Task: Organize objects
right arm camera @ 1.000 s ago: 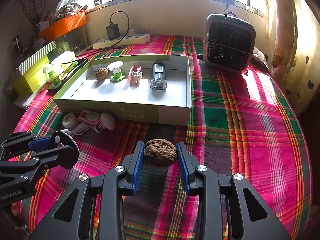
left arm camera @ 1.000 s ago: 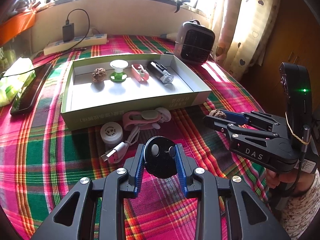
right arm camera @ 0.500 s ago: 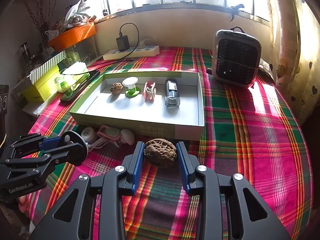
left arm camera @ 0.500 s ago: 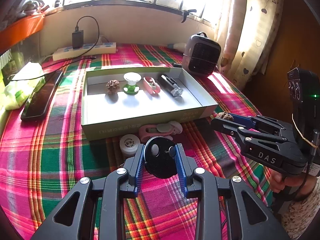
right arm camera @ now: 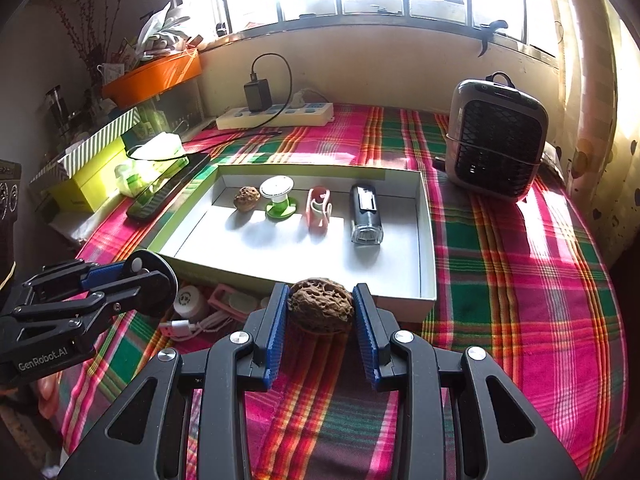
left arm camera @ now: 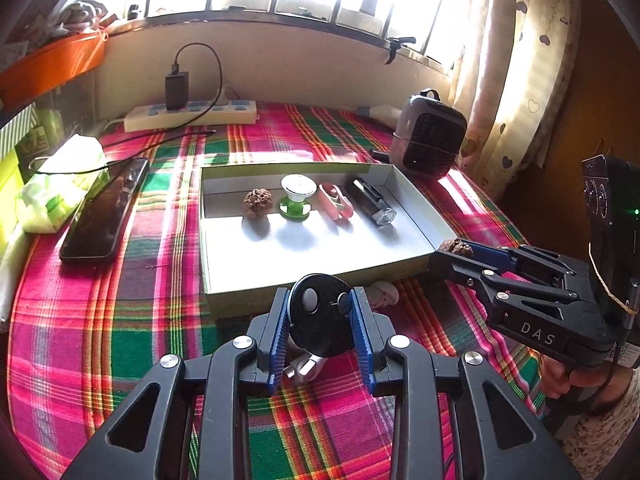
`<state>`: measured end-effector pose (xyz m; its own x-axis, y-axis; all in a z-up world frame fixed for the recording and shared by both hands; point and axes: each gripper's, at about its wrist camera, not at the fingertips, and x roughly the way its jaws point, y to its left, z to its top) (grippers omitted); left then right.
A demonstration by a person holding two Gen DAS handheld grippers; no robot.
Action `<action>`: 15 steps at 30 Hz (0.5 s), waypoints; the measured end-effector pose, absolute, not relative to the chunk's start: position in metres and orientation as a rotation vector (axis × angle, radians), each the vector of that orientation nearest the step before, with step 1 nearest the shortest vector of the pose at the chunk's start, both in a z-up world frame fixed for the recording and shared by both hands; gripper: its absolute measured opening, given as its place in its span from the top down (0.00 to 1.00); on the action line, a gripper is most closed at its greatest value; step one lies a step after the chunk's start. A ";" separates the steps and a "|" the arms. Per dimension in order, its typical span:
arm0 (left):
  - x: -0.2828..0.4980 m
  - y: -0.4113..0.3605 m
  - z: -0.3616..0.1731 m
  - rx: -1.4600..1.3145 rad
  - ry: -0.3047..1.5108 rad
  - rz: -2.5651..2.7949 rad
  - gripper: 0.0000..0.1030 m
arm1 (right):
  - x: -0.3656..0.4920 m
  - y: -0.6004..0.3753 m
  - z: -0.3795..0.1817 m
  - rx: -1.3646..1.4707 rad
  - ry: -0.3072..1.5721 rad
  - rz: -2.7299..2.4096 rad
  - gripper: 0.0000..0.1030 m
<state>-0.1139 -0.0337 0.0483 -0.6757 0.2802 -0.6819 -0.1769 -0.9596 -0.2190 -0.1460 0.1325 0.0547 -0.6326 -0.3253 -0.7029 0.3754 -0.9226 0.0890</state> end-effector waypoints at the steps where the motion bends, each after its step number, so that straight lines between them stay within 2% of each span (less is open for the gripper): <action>1: -0.115 -0.035 0.048 -1.114 -0.197 2.662 0.73 | -0.147 0.131 0.055 1.071 0.094 -2.531 0.67; 15: -0.140 -0.046 0.047 -1.122 -0.185 2.688 0.73 | -0.172 0.107 0.054 1.071 0.134 -2.505 0.67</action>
